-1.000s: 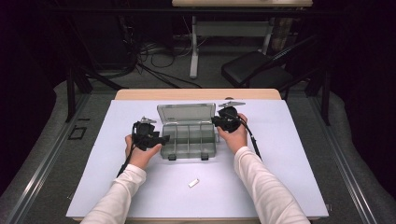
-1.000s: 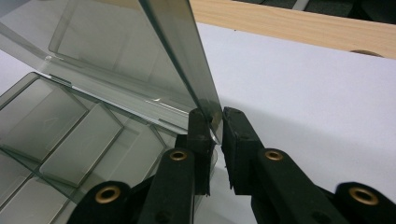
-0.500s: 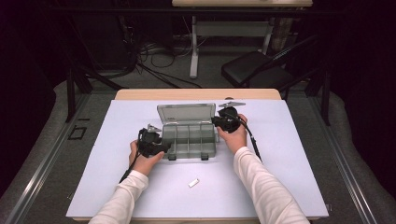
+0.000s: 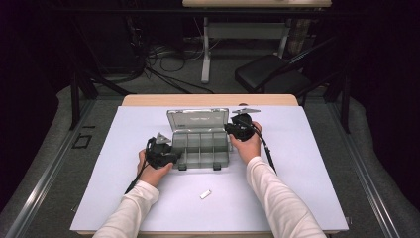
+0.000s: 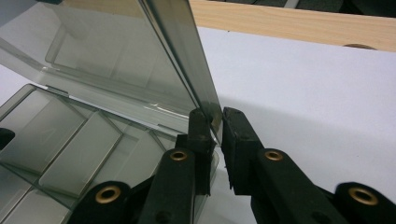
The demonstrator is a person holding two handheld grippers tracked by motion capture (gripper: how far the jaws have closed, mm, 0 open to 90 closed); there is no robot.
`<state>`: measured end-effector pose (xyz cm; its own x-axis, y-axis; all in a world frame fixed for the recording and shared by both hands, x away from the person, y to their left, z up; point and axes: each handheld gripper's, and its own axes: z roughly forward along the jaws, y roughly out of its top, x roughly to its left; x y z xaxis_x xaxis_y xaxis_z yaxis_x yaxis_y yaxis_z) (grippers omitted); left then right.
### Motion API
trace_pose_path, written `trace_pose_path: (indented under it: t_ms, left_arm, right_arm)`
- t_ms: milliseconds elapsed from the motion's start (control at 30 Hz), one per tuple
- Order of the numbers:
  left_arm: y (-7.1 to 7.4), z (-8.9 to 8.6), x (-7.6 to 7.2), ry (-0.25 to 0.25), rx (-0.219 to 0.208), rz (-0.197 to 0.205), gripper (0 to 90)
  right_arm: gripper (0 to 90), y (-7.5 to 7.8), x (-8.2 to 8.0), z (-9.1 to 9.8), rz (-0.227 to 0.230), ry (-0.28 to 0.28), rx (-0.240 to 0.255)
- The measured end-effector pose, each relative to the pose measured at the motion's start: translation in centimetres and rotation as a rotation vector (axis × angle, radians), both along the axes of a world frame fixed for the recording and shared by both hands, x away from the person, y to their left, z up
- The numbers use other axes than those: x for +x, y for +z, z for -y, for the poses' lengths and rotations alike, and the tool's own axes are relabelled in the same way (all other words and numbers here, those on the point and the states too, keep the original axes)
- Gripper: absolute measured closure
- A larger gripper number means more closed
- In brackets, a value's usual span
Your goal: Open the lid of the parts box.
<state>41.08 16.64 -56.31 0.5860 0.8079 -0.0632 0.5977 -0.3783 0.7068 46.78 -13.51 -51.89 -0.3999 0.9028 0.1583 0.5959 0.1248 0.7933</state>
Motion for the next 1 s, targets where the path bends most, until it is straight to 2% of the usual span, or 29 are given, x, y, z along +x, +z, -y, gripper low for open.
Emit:
trace_pose_path:
  t_ms: [100,167,533,700,1000]
  left_arm:
    - [0.0,0.0,0.0,-0.001,-0.001,0.001,51.4]
    - [-0.1,0.0,0.0,0.003,-0.005,0.009,51.4]
    - [-0.1,0.0,0.0,-0.001,-0.006,0.012,51.4]
    - [-0.1,-0.1,0.1,-0.008,-0.008,0.012,51.4]
    - [-0.2,-0.1,0.2,-0.015,-0.015,0.009,51.6]
  right_arm:
    - [82.5,0.0,0.0,0.0,0.0,-0.008,0.001]
    - [83.0,-0.1,0.1,-0.1,-0.015,-0.032,0.023]
    - [84.8,-0.1,0.5,-0.5,-0.027,-0.08,0.021]
    - [85.7,0.0,0.8,-0.6,-0.05,-0.113,0.025]
    - [86.2,0.0,1.1,-0.6,-0.073,-0.14,0.031]
